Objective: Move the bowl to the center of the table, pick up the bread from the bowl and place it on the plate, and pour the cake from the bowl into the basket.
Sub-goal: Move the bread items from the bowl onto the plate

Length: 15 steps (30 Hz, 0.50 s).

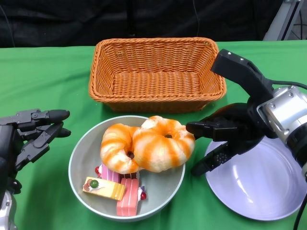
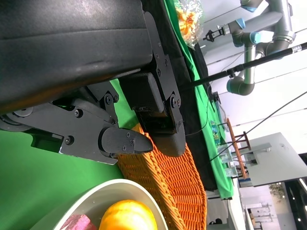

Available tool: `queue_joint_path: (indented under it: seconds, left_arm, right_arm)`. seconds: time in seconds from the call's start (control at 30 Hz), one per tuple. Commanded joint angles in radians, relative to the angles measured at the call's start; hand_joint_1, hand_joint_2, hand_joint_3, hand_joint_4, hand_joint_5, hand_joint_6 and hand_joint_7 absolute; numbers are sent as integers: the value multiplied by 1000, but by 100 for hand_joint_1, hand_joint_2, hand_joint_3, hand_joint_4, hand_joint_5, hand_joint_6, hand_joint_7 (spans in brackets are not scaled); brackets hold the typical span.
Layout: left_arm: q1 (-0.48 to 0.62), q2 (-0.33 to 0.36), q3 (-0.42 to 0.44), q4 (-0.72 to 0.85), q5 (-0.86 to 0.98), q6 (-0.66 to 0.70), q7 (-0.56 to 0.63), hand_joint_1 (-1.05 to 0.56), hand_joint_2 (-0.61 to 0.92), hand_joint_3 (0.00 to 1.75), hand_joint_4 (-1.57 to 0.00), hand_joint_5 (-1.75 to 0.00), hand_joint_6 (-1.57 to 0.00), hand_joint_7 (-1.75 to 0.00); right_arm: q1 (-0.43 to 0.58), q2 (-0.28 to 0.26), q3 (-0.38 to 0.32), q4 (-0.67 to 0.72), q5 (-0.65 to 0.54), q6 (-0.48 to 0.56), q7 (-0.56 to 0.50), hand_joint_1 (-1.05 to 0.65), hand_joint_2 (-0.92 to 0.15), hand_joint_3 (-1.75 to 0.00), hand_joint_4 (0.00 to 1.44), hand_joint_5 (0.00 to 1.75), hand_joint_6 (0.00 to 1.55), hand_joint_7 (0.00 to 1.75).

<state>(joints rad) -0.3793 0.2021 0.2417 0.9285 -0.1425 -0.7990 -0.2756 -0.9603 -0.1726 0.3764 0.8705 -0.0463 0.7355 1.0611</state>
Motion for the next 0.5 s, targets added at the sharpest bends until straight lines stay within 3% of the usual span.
queue_joint_path:
  seconds: [0.03, 0.5]
  left_arm:
    - [-11, 12, 2, 8, -2, -11, 3, -11, 92, 27, -99, -76, -127, -3]
    - [-16, 10, 3, 16, -6, -16, -1, -11, 92, 28, -100, -77, -128, -3]
  right_arm:
    - [-12, -1, 8, 6, -10, -22, 18, -97, -92, -51, 49, 1, 0, 0]
    - [-8, -1, 9, 14, -13, -72, 27, -99, -92, -51, 42, 0, 0, 0]
